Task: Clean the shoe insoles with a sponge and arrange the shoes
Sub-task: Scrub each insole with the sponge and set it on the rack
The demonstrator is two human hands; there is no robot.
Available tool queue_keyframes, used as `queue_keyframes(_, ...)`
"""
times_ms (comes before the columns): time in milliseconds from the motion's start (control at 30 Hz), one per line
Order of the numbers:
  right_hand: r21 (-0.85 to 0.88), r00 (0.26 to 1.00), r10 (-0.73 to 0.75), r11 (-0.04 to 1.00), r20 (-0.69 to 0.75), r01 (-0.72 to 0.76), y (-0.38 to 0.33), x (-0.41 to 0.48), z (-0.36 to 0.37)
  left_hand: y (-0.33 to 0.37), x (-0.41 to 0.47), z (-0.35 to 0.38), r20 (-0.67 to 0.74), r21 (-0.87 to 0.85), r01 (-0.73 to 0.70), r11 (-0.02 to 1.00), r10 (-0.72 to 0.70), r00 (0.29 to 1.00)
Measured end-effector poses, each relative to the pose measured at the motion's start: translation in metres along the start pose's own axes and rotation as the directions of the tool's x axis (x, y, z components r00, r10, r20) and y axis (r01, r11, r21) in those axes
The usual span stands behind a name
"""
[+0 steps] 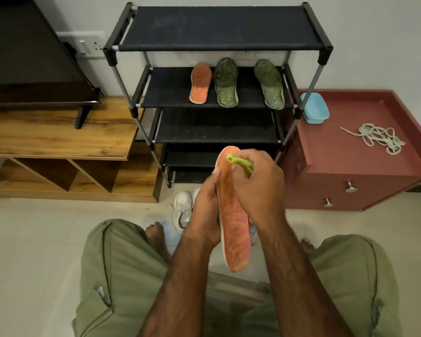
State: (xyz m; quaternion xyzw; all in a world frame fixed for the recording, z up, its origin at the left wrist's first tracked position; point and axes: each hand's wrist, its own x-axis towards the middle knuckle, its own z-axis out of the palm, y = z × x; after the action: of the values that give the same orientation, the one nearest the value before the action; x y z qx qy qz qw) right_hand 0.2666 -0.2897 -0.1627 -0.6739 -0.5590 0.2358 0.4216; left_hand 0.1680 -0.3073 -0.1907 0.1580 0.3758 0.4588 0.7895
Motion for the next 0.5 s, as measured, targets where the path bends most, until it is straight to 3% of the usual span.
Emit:
queue_keyframes(200, -0.129, 0.988, -0.066, 0.988, 0.142, 0.085, 0.012, -0.006, 0.003, 0.000, 0.001, -0.006, 0.031, -0.082, 0.029, 0.996, -0.026, 0.999)
queue_keyframes(333, -0.218, 0.982, -0.102, 0.967, 0.160, 0.136, 0.014, -0.005, 0.002, -0.001, 0.002, -0.009, 0.008, -0.086, 0.000, 0.996, 0.001, 1.000)
queue_keyframes(500, -0.117, 0.990, -0.099, 0.987, 0.103, 0.111, 0.015, -0.006, 0.001, -0.002, 0.004, -0.012, 0.013, -0.062, -0.018, 0.998, 0.019, 1.000)
